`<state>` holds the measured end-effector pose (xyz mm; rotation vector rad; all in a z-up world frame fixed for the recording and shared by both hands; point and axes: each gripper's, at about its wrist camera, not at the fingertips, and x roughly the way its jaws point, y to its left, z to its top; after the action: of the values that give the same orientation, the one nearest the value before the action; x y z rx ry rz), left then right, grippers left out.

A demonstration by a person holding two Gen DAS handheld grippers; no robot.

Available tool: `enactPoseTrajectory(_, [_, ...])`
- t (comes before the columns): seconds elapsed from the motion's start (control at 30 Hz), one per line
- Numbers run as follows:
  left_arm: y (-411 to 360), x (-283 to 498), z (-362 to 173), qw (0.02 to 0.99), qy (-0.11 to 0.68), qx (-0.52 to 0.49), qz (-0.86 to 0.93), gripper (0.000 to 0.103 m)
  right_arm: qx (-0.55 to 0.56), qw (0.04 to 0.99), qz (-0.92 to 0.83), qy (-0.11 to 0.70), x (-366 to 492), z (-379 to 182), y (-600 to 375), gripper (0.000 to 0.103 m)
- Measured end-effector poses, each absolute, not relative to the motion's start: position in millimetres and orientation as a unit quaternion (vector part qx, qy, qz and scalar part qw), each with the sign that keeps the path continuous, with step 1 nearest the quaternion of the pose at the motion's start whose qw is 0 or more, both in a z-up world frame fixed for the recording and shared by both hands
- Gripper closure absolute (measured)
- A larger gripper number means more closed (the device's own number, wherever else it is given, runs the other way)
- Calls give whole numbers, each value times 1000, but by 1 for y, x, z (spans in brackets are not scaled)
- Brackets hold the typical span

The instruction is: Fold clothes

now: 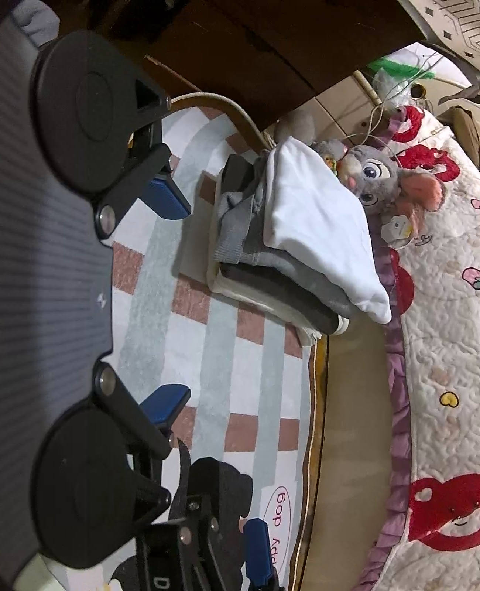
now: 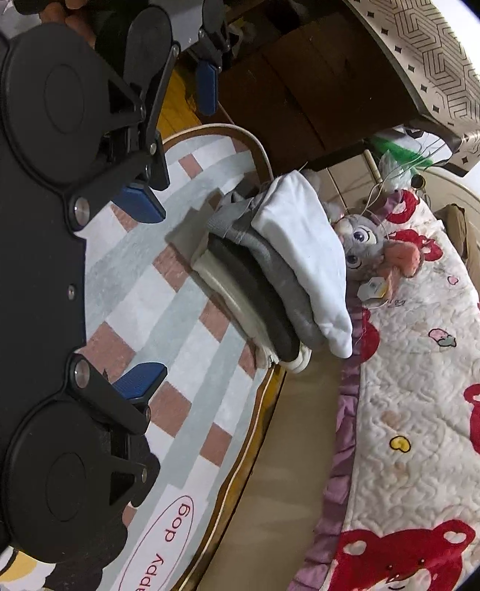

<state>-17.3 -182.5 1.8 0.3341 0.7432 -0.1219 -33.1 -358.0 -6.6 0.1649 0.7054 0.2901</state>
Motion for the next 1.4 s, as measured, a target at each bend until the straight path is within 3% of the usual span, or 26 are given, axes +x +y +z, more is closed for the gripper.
enactPoseTrajectory(1.4, [-197, -22, -6, 903, 377, 194, -67, 5, 74, 915, 124, 377, -25, -17, -360, 16])
